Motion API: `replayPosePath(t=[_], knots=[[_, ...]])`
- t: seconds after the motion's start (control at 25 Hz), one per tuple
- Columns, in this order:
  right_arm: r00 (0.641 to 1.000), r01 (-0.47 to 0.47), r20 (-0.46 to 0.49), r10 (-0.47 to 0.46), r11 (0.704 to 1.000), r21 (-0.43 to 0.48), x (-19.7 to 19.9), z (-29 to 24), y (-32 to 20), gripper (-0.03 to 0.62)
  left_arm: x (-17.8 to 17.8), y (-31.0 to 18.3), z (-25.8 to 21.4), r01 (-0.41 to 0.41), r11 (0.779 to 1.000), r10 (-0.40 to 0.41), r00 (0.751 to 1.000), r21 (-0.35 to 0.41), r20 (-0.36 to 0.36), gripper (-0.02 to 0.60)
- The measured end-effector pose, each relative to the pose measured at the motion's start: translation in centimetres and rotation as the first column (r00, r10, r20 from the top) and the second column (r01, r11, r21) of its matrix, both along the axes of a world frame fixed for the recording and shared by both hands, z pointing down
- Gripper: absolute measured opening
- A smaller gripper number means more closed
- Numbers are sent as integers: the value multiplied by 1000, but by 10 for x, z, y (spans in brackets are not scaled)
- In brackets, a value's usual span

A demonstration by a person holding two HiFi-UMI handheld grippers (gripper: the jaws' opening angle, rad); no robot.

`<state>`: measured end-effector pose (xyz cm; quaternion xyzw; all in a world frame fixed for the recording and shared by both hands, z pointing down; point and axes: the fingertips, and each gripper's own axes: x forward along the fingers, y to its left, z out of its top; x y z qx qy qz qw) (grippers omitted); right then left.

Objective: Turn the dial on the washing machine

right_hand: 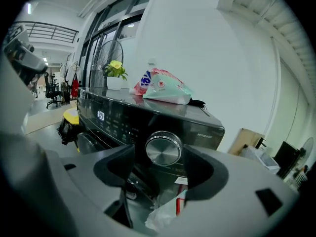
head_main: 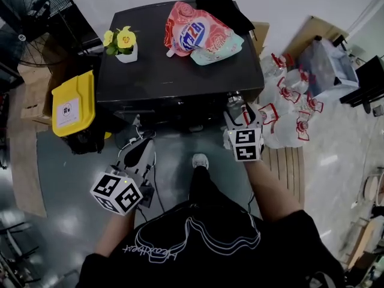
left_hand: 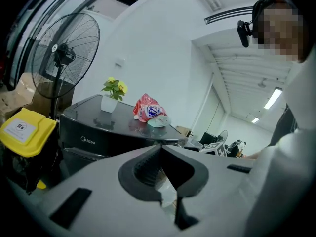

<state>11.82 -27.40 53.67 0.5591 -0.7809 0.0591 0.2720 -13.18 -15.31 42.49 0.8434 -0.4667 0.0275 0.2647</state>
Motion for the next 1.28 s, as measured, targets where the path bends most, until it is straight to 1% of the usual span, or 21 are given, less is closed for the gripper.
replayPosePath(t=[0.24,0.44,0.68,0.88,0.96,1.16,1.28], knots=[[999,-39,10,39,999,0,2,11,-22,282,-14,-7,14,44,999,-44,999,-32,-9,5],[999,-54,-2,54,998,16,2,13,-27,275,-16,-8,26,57,997,-58,998,-55,-16,5],[998,-66,-10,66,998,24,3,14,-26,282,-17,-9,24,62,997,-63,998,-53,-14,5],[998,-59,-8,59,998,26,2,13,-26,282,-17,-13,22,62,997,-63,998,-51,-20,5],[998,-64,11,63,998,17,3,14,-26,282,-16,-14,21,65,996,-67,997,-52,-27,5],[992,-82,97,83,997,-14,8,16,-28,282,-11,-18,20,68,996,-70,997,-52,-38,5],[971,-104,207,117,992,-71,8,18,-28,282,-9,-19,19,65,996,-67,997,-57,-43,5]])
